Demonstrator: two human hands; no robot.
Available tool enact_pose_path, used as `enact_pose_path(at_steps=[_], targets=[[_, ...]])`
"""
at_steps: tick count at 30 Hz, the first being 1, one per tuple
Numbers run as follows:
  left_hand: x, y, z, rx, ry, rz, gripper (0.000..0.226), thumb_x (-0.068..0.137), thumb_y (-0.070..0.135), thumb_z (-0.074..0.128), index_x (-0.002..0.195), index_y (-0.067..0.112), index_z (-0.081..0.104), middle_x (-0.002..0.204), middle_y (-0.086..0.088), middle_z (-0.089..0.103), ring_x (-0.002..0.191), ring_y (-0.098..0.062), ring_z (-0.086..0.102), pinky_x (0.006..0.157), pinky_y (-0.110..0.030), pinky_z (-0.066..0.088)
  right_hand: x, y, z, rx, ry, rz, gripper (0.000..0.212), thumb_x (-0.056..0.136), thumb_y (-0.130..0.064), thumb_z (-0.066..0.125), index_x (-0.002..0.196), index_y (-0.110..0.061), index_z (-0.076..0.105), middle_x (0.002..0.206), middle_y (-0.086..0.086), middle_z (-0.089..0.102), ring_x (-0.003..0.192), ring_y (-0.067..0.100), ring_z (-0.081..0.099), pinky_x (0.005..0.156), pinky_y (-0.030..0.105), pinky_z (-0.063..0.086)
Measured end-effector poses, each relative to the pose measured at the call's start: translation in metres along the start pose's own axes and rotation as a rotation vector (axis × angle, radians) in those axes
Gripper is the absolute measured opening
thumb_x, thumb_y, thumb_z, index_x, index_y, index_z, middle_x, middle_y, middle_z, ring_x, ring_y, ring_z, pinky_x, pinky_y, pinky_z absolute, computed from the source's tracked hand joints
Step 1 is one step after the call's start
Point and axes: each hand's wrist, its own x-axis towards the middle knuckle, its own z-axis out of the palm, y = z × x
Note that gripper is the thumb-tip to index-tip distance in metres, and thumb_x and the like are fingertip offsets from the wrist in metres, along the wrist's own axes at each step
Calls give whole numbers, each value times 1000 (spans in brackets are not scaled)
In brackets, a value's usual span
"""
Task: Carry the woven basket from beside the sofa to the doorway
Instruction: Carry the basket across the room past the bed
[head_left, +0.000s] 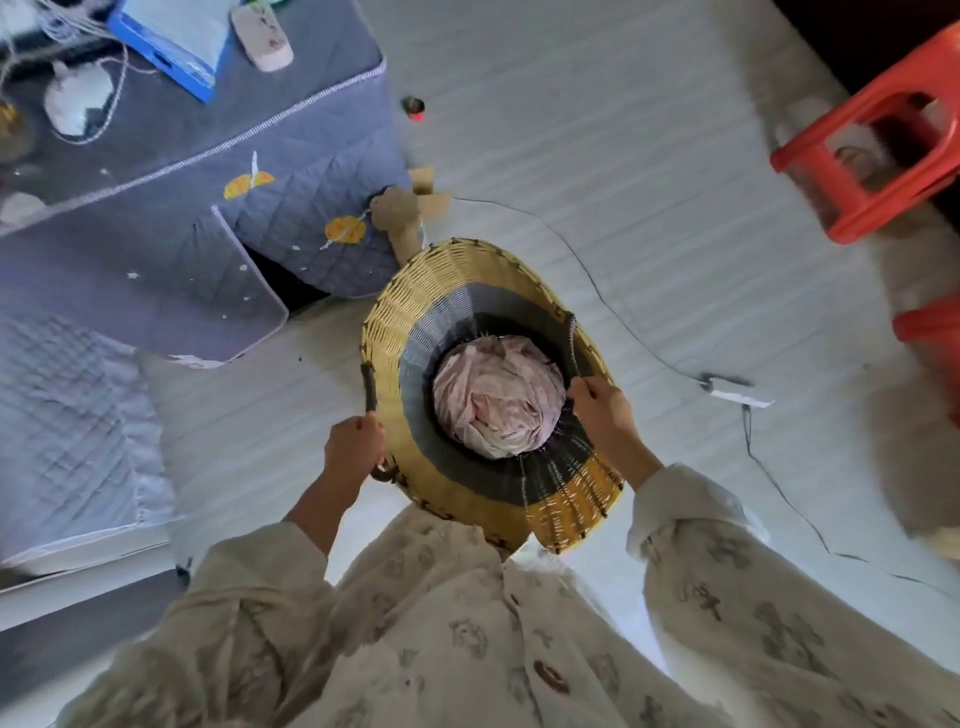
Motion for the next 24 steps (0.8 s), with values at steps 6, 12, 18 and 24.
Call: enact_pose_path(at_steps=[6, 12, 18, 24], targets=[[32, 79, 43, -78, -19, -62, 33, 93, 19, 38, 66, 7, 53, 57, -9, 48, 53, -24, 45, 62, -33, 42, 78, -31, -43, -43, 8, 17, 29, 94, -29, 39, 91, -10, 61, 65, 3, 50, 64, 21, 47, 64, 30, 36], [89, 186, 76, -142, -59, -49, 37, 91, 19, 39, 57, 9, 51, 54, -10, 47, 52, -24, 44, 70, -35, 41, 185, -88, -99, -1, 80, 61, 29, 90, -35, 42, 76, -15, 58, 69, 6, 52, 64, 23, 47, 63, 32, 36], [131, 264, 93, -85, -70, -94, 34, 89, 24, 41, 61, 10, 53, 62, -10, 49, 69, -26, 48, 72, -36, 41, 257, -132, -149, -28, 104, 99, 32, 94, -33, 40, 80, -13, 60, 68, 6, 52, 66, 24, 49, 59, 30, 37], [167, 321, 107, -62, -15, -130, 32, 90, 25, 38, 61, 12, 45, 73, -15, 46, 73, -26, 44, 69, -35, 37, 327, -179, -168, -108, 33, 73, 36, 95, -33, 38, 85, -5, 58, 73, 12, 51, 62, 25, 46, 63, 32, 40]])
